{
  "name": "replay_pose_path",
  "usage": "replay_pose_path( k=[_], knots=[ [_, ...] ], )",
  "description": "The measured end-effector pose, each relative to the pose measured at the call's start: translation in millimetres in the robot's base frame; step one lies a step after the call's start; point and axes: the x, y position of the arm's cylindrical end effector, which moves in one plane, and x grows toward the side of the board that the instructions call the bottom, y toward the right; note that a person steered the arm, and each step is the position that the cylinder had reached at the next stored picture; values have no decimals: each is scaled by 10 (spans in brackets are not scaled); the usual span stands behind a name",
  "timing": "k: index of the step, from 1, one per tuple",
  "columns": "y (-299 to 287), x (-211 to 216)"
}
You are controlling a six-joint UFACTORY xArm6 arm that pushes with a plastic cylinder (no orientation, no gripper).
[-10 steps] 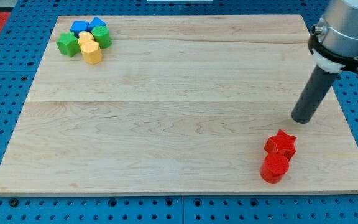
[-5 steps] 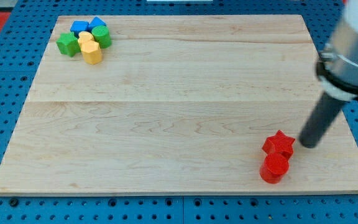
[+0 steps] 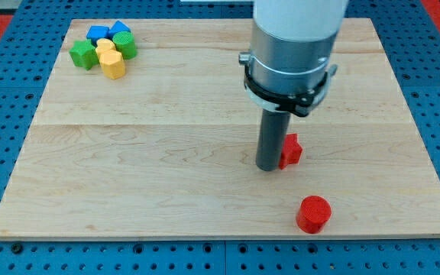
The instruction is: Move red star to the bottom of yellow hexagon
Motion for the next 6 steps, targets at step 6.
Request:
replay_pose_path(
  k=[6],
  knots=[
    [-122, -577]
  ],
)
